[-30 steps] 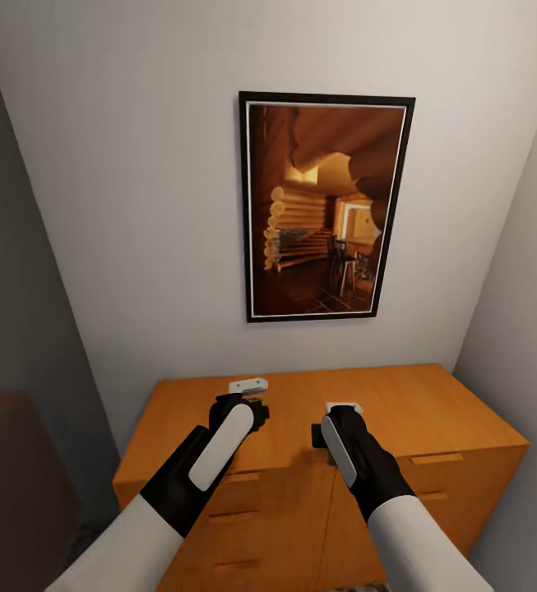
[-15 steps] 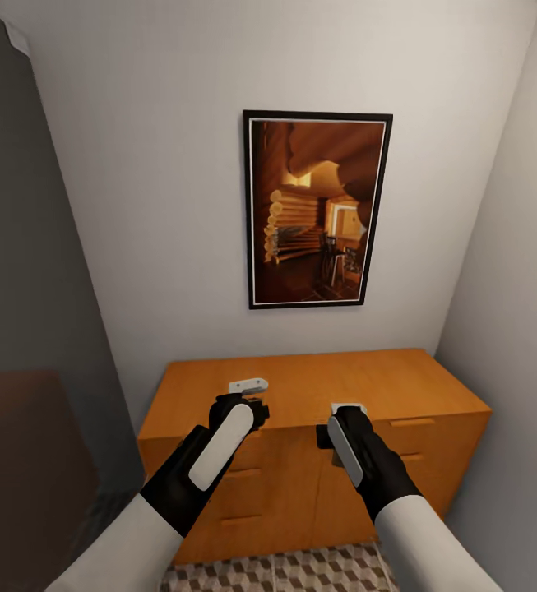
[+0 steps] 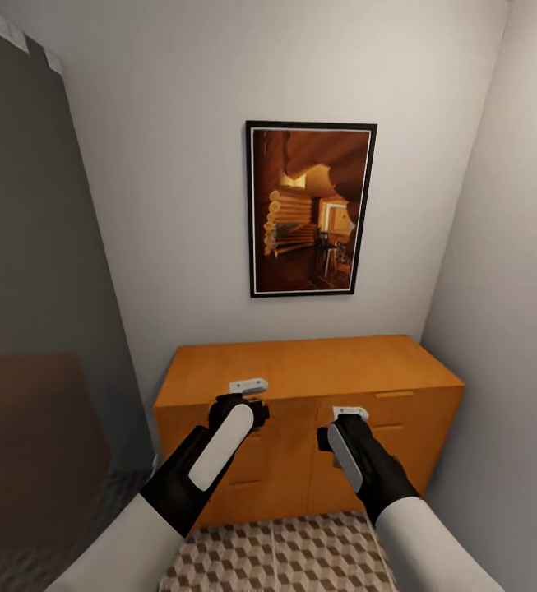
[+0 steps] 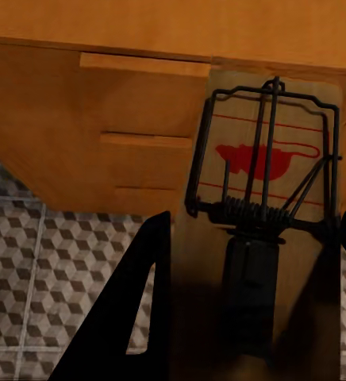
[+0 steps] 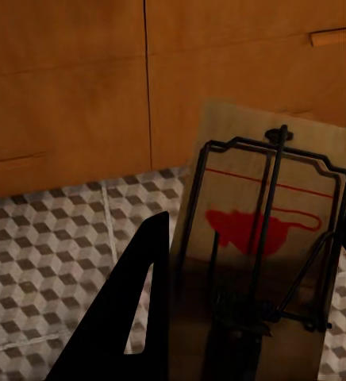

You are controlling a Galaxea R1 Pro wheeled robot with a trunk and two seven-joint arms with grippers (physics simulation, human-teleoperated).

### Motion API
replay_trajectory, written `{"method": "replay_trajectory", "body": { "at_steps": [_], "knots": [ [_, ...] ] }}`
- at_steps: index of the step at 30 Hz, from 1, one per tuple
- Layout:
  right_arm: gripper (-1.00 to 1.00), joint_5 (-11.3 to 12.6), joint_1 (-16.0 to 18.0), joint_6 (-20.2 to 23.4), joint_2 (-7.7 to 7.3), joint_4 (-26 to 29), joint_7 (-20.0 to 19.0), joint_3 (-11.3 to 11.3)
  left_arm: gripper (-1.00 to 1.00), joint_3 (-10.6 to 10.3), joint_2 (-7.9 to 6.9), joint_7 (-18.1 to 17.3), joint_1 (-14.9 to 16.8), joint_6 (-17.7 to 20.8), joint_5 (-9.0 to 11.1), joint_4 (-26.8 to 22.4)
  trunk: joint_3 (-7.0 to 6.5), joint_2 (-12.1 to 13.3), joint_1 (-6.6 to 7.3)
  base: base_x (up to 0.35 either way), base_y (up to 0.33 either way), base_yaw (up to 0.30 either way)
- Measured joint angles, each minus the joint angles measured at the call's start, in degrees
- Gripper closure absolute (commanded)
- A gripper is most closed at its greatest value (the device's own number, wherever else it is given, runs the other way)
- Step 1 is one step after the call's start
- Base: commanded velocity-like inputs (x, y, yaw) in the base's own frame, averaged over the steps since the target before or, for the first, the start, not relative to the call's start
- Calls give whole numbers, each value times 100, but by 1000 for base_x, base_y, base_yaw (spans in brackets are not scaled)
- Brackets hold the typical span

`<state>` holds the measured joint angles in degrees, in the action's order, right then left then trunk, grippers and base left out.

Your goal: Take the four mousetraps from the cabinet in the bathroom and place them on the bathroom floor. Make sure all four end up on the same floor surface, and ensure that at least two of them are either under or directly next to the same bathroom sink.

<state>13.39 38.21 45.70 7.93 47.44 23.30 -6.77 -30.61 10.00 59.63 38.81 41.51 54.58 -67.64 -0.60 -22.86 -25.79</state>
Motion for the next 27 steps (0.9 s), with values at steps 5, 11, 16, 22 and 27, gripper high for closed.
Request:
{"method": "replay_trajectory", "body": {
  "at_steps": [5,11,16,22,27],
  "knots": [
    [100,-75,1,-87,-19,-33,3,-2,100,1,0,-16,0,-6,21,266,0,-2,2,-205,0,0],
    [100,-113,0,-340,-78,-86,-4,-6,100,9,0,-475,0,-5,6,364,0,-1,3,-20,0,0],
    [100,-180,-1,-1111,-108,-756,-304,-56,100,-190,-63,-769,-71,-159,2,921,2,0,3,-1,0,0],
    [100,-1178,-1,-3143,-159,-2430,-1108,-33,100,-764,-680,-2363,-161,-1704,8,2480,3,-1,4,0,0,0],
    [100,-1471,-3,-4830,-503,-4107,-1630,-29,100,-1329,-765,-4471,-197,-4263,-3,5926,3,-1,3,0,0,0]
  ]
}}
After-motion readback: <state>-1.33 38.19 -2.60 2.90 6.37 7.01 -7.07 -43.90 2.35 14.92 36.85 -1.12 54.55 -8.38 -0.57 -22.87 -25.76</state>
